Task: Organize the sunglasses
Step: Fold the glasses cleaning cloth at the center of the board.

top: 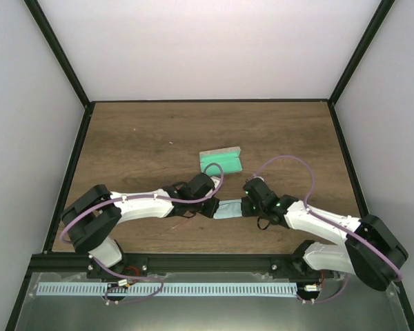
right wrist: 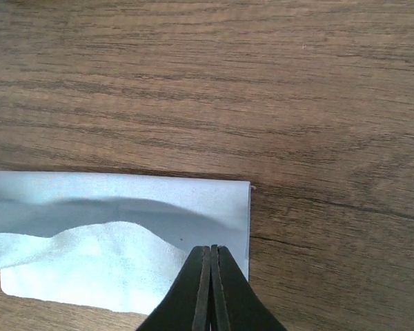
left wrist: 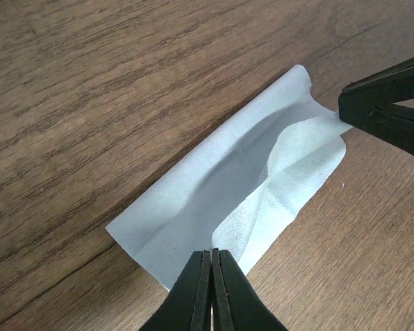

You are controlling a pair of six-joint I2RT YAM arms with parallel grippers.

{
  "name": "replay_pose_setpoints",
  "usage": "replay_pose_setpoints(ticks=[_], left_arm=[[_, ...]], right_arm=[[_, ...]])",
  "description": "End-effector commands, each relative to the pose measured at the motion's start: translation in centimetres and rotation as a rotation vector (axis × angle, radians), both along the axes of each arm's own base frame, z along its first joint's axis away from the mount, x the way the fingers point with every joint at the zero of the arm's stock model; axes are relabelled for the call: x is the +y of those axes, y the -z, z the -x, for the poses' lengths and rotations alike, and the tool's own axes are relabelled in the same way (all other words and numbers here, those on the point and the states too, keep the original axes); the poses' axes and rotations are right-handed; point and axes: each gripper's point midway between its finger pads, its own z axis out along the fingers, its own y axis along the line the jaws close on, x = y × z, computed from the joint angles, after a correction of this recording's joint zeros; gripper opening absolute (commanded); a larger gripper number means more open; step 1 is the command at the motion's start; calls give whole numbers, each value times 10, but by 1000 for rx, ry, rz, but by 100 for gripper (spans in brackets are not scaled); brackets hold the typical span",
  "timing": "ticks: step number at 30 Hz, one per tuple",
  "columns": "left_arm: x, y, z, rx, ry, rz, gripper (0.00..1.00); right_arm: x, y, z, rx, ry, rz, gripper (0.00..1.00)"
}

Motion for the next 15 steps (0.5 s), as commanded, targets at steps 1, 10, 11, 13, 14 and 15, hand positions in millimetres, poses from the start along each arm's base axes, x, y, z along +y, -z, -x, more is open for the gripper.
replay_pose_setpoints(ticks=[1, 10, 11, 13, 14, 15], left_arm=[[-1, 3, 7, 9, 31, 1, 4], [-2, 0, 10, 15, 43, 9, 4], [-2, 1, 10, 16, 43, 8, 4], [-1, 4, 11, 22, 45, 3, 4], [0, 5, 11, 26, 45, 1, 4], [0, 7, 12, 28, 46, -3, 4]], right_arm=[[1, 4, 3, 15, -3, 6, 1], [2, 4, 3, 17, -6, -1, 1], [2, 4, 4, 19, -6, -1, 1], [2, 5, 4, 21, -9, -3, 1], [3, 5, 5, 22, -11, -4, 1], [3, 5, 5, 22, -14, -5, 1]])
